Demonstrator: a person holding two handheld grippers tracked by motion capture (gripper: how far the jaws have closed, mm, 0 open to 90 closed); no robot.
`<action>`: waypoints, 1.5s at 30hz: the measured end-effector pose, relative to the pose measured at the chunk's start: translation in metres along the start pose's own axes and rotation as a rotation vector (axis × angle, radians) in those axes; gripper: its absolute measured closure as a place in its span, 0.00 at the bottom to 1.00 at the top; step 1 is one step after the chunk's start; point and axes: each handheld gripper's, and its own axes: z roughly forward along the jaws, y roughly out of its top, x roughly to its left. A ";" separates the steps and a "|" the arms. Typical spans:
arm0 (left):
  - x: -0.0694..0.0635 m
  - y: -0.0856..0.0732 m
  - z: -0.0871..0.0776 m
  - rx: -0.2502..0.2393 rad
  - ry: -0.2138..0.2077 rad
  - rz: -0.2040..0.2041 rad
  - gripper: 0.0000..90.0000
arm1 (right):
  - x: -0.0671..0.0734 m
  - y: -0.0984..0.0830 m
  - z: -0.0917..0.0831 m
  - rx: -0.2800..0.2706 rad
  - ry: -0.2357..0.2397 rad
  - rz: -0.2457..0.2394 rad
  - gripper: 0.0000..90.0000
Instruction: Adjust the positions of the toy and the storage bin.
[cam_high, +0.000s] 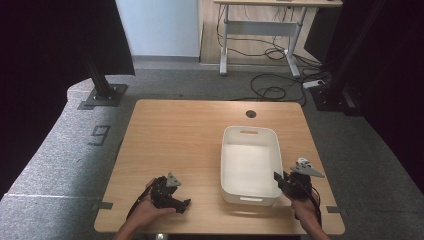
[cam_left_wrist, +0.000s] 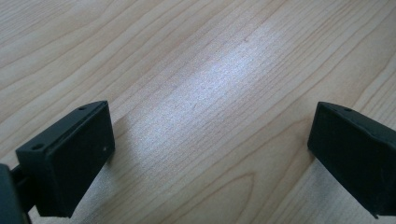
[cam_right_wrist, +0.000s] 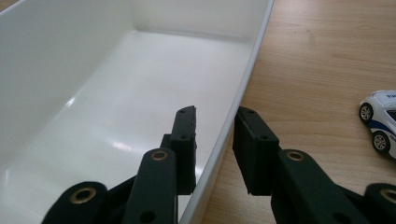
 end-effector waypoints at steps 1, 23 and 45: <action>0.000 0.000 0.000 0.000 0.000 0.000 0.01 | 0.000 0.000 0.000 0.001 -0.001 0.003 0.78; 0.000 0.000 0.000 0.002 0.001 -0.001 0.01 | 0.021 0.005 0.010 0.010 -0.008 0.001 0.78; 0.000 0.000 0.000 0.001 -0.001 0.001 0.01 | 0.040 0.011 0.023 0.008 0.003 0.005 0.77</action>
